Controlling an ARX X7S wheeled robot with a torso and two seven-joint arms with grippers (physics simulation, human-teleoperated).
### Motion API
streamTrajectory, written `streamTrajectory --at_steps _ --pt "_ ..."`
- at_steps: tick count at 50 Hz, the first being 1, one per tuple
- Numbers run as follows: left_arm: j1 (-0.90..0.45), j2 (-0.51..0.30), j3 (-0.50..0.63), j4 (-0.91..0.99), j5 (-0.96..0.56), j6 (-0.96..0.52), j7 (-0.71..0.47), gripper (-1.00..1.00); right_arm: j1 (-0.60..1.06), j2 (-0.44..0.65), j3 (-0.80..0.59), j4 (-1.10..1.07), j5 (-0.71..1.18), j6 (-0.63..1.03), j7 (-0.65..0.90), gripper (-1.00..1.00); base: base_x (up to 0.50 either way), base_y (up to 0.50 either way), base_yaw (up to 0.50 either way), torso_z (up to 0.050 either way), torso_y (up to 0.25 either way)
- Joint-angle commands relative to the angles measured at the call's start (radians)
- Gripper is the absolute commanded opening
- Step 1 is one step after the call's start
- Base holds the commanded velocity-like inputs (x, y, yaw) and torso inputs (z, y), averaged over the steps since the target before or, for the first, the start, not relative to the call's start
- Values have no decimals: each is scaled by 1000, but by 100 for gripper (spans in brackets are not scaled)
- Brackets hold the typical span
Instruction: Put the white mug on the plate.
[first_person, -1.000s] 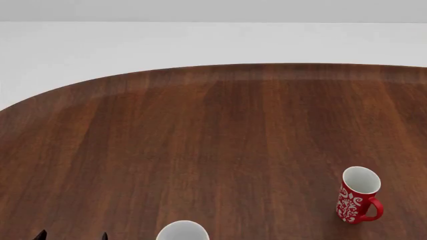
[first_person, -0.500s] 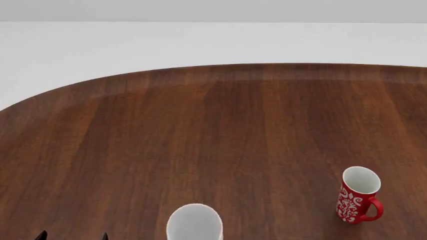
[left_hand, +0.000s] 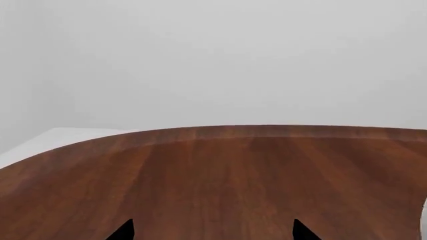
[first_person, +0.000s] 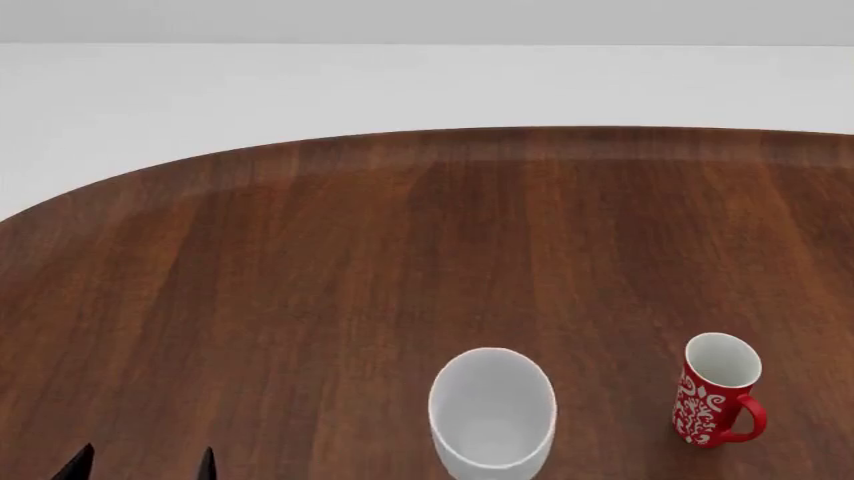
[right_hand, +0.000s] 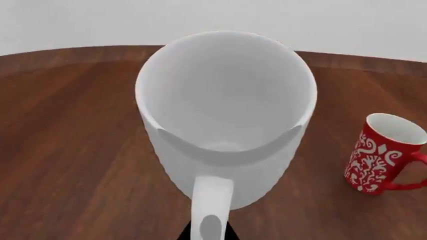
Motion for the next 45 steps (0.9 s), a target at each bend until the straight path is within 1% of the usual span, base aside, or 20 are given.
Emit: streamTrajectory --at_steps 1,2,6,14,24,29,45 --pt "-73 -10 13 -8 5 -63 1 100 -67 44 49 -180 -8 23 77 -100 0 0 0 0 0" --pt "-101 -8 26 -26 15 -73 12 100 -80 53 55 -207 -9 26 88 -100 0 0 0 0 0" --pt "-139 -3 41 -53 22 -80 26 100 -106 68 80 -242 1 37 110 -100 0 0 0 0 0" --pt "-192 4 62 -74 26 -103 45 100 -149 91 120 -280 12 26 138 -100 0 0 0 0 0" --pt "-217 1 71 -95 33 -115 46 100 -213 116 181 -344 19 11 190 -100 0 0 0 0 0" --pt "-211 -16 78 -41 40 -153 36 100 -267 132 218 -411 20 2 226 -100 0 0 0 0 2" --pt "-237 -1 88 -87 36 -119 47 100 -409 165 316 -556 4 23 346 -100 0 0 0 0 0"
